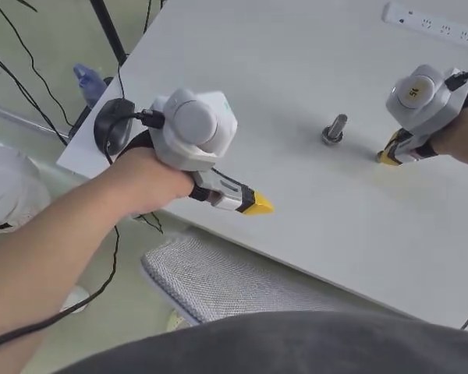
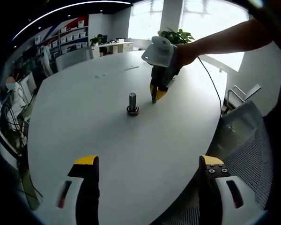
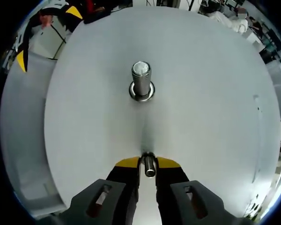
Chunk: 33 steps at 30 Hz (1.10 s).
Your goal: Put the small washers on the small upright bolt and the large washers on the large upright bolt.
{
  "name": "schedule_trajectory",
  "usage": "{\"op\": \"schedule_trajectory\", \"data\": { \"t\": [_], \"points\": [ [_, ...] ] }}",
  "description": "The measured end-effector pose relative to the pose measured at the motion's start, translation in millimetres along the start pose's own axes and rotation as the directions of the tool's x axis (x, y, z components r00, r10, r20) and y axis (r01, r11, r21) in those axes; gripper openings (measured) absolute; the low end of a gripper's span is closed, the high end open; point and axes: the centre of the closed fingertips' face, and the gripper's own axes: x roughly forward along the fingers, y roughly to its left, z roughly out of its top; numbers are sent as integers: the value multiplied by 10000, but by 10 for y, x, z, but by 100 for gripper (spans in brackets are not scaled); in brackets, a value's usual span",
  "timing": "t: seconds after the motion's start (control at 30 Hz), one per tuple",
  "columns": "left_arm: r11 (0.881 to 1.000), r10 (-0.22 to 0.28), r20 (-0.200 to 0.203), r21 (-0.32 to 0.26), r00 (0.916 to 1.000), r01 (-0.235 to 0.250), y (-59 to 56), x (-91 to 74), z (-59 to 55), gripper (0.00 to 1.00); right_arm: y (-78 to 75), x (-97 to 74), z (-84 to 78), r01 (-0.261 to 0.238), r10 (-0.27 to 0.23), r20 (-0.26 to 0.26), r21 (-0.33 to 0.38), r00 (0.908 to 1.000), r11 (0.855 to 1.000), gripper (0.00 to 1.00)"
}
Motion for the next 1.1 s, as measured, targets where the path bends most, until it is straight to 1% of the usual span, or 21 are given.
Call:
{"op": "schedule_trajectory", "data": {
  "t": [0.07, 0.23, 0.3, 0.43, 0.53, 0.83, 0.93, 1.0, 1.07, 1.1],
  "points": [
    [10000, -32, -40, 3, 10000, 32, -11, 4, -6, 87, -23, 19, -4, -15, 15, -36, -60, 10000, 10000, 12],
    [10000, -50, -42, 6, 10000, 50, -10, 3, -2, 86, -18, 8, 1, -6, 6, -86, -66, 10000, 10000, 12],
    [10000, -31, -78, 48, 10000, 31, 0, 1, -6, 86, -50, 28, -6, -8, 8, -96, -29, 10000, 10000, 12],
    [10000, -39, -90, 13, 10000, 39, 3, 1, -5, 85, -33, 9, -2, 2, -2, -111, -30, 9999, 10000, 13],
    [10000, -65, -106, 28, 9999, 65, -9, 7, -9, 85, -26, 0, 4, 14, -14, -44, 111, 10000, 9999, 13],
    [10000, 17, -134, -32, 9999, -17, -8, 3, -33, 85, -3, -20, 4, -53, 53, -20, -31, 10000, 10000, 13],
    [10000, 23, -139, -66, 9999, -24, -7, -4, -41, 85, -23, -7, 5, -9, 9, -26, -63, 10000, 10000, 13],
    [10000, 12, -161, -33, 9999, -13, -11, -10, -45, 85, -26, -12, 0, 12, -12, -40, -9, 10000, 10000, 14],
    [10000, 11, -167, -18, 9999, -11, -14, -18, -48, 85, -28, -11, -15, 16, -16, -102, 32, 9999, 10000, 17],
    [10000, 17, -174, -20, 9998, -17, -13, -21, -51, 85, -12, -7, -24, -68, 68, -117, 43, 9999, 10000, 19]
  ]
}}
